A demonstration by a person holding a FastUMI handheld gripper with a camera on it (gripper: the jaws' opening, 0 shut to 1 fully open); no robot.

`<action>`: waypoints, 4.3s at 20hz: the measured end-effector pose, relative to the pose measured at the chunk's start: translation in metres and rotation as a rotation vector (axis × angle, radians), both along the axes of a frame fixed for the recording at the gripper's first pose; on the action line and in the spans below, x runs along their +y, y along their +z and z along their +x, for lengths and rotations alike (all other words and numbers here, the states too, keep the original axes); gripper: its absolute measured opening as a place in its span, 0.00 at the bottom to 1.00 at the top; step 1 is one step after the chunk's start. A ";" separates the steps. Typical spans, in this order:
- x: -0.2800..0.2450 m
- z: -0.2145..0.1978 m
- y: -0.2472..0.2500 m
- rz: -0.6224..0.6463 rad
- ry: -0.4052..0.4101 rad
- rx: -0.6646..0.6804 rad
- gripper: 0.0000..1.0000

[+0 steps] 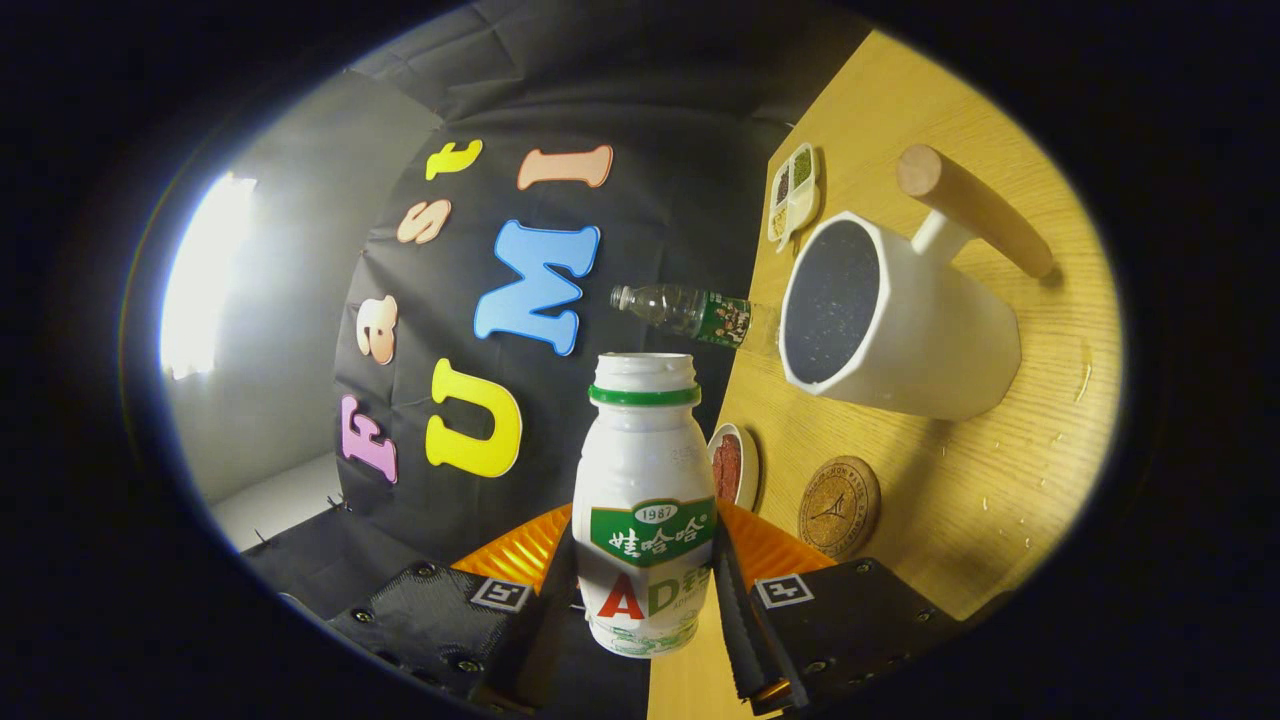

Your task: Take the bottle from table, then pour the juice into the cup, finally place the bottle on the coaster

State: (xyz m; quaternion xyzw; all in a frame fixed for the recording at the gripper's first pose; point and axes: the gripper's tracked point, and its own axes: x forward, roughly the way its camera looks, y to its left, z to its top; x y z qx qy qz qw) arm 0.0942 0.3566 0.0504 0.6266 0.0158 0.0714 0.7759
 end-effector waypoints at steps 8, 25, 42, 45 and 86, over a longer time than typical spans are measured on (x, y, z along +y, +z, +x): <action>-0.002 -0.001 -0.002 0.116 -0.005 0.016 0.66; -0.011 -0.005 0.004 0.302 -0.037 0.025 0.66; -0.010 -0.004 0.004 0.347 -0.042 0.015 0.66; -0.011 -0.004 0.005 0.353 -0.050 0.012 0.66; -0.015 -0.003 0.015 0.577 -0.107 -0.038 0.66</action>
